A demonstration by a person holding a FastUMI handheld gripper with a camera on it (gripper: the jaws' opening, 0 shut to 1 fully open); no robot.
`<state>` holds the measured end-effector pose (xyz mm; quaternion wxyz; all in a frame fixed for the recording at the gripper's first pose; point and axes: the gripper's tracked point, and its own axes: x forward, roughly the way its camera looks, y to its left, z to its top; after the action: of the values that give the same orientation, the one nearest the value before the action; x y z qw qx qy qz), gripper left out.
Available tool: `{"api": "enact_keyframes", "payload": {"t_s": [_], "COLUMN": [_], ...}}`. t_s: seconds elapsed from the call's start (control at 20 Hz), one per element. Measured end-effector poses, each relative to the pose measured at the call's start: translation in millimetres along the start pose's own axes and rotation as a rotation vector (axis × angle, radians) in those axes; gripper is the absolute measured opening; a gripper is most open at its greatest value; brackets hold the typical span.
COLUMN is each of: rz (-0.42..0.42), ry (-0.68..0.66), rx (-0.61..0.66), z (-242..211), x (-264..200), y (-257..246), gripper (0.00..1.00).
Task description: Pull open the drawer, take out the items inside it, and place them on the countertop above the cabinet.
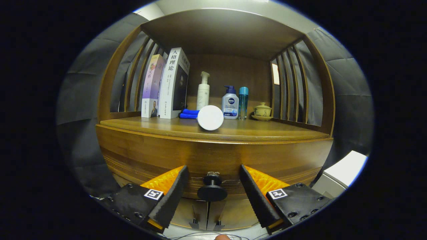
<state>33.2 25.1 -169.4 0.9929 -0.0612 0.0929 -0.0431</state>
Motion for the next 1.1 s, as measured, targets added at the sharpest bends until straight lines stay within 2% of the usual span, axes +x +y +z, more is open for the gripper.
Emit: {"api": "enact_keyframes", "payload": {"t_s": [0.2, 0.55, 0.7, 1.1], "rz": [0.023, 0.086, 0.129, 0.168], "ry": [0.014, -0.071, -0.079, -0.177], "rx": [0.026, 0.007, 0.014, 0.041], "z": [0.4, 37.3, 49.0, 86.6], "x": [-15.8, -115.9, -143.8, -209.4], "y": [-5.0, -14.4, -12.0, -16.5], "gripper": [1.0, 0.98, 0.98, 0.98]}}
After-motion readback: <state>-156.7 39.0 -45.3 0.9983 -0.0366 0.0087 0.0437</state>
